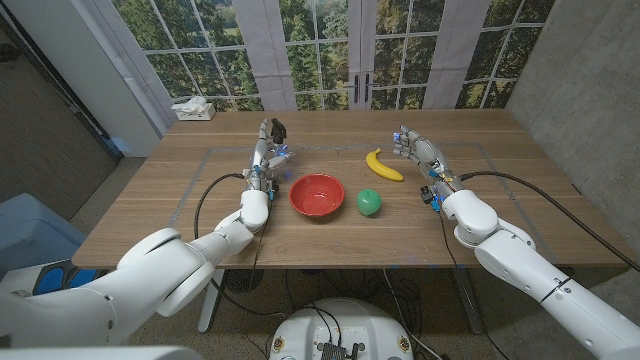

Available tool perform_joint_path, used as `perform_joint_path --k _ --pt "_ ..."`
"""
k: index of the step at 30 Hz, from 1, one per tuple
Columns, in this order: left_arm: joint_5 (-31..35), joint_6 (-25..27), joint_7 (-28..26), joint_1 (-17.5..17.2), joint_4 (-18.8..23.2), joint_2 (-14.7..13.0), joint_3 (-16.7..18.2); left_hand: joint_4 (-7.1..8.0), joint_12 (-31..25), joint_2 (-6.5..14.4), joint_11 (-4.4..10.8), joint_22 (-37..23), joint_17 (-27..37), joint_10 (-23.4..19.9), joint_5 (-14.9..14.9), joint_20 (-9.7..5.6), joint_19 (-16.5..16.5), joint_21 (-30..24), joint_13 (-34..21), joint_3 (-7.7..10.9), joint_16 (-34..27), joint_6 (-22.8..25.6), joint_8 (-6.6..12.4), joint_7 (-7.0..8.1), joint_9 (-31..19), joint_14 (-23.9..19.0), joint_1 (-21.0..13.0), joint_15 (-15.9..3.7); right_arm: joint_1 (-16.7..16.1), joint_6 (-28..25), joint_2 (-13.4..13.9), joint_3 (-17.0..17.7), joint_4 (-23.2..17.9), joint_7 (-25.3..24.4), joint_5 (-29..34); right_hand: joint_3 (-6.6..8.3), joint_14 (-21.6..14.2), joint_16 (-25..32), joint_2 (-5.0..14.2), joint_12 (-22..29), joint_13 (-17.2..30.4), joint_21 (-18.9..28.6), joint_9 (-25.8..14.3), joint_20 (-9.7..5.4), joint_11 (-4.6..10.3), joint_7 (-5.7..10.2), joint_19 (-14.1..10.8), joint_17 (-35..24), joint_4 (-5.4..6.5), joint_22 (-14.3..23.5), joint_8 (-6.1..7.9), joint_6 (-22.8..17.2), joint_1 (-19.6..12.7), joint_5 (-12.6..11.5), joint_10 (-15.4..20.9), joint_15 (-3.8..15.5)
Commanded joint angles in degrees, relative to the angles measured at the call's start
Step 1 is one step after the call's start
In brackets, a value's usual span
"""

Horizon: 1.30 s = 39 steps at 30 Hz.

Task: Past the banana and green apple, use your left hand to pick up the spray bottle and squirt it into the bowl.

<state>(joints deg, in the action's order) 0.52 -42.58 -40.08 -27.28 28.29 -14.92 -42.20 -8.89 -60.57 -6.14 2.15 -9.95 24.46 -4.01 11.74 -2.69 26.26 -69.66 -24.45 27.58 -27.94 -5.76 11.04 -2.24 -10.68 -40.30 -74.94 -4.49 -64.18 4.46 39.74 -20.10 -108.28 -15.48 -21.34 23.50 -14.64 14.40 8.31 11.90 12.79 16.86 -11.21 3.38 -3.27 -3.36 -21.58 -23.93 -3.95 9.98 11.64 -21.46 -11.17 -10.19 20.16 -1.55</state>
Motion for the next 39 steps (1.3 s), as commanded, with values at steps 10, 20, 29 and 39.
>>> perform_joint_path --k 10,20,29,39 --pt "3.8 3.8 -6.0 -4.4 7.5 -2.7 0.2 -0.04 11.0 5.3 -0.96 0.5 -2.0 4.4 0.6 -6.58 -7.5 4.6 7.6 -0.69 7.6 -3.4 0.21 0.43 -0.1 15.4 5.5 -7.62 0.1 0.7 -0.3 -0.2 0.4 -0.4 0.9 0.08 -0.2 0.1 0.4 0.1 0.0 -0.3 -0.1 0.07 -0.07 -0.08 -0.8 0.0 -0.27 0.3 -0.03 0.1 0.1 0.2 -0.3 -0.24" --pt "4.4 7.2 -4.2 -6.2 12.3 -4.7 0.8 0.18 14.0 3.0 -0.56 0.6 -3.2 5.1 -0.1 -5.55 -9.5 7.1 9.4 -2.81 9.1 -4.9 0.24 0.96 0.0 19.1 9.5 -7.41 0.2 1.7 -0.8 -0.3 0.8 -0.7 1.4 0.06 -0.4 0.2 0.4 0.2 0.0 -0.5 -0.1 0.1 -0.09 -0.04 -0.8 0.0 -0.25 0.3 -0.01 0.1 0.2 0.2 -0.2 -0.2" --pt "6.7 11.0 -4.1 -8.8 17.6 -7.1 1.2 0.85 17.6 1.4 -0.82 0.7 -4.7 7.4 -0.8 -4.85 -10.9 10.0 11.1 -6.38 9.5 -7.6 0.06 1.49 0.0 22.1 13.7 -6.46 0.3 1.7 -0.9 -0.3 0.7 -1.0 2.0 0.08 -0.7 0.4 0.45 0.2 0.0 -0.6 -0.1 0.06 0.03 -0.03 -1.0 0.0 -0.24 0.3 0.03 0.0 0.2 0.2 -0.2 -0.1" --pt "8.5 14.4 -6.4 -12.5 23.6 -9.0 2.6 1.97 20.8 0.3 -1.01 0.7 -6.7 9.4 -1.6 -4.99 -11.3 12.7 12.1 -9.74 10.2 -9.3 0.34 2.41 -0.1 24.3 18.9 -5.63 0.9 1.7 -1.2 -0.4 1.1 -0.7 2.2 0.1 -0.8 0.4 0.47 0.2 0.0 -0.7 -0.1 0.09 0.12 -0.1 -1.1 -0.1 -0.23 0.3 0.05 0.0 0.3 0.2 -0.2 -0.16"
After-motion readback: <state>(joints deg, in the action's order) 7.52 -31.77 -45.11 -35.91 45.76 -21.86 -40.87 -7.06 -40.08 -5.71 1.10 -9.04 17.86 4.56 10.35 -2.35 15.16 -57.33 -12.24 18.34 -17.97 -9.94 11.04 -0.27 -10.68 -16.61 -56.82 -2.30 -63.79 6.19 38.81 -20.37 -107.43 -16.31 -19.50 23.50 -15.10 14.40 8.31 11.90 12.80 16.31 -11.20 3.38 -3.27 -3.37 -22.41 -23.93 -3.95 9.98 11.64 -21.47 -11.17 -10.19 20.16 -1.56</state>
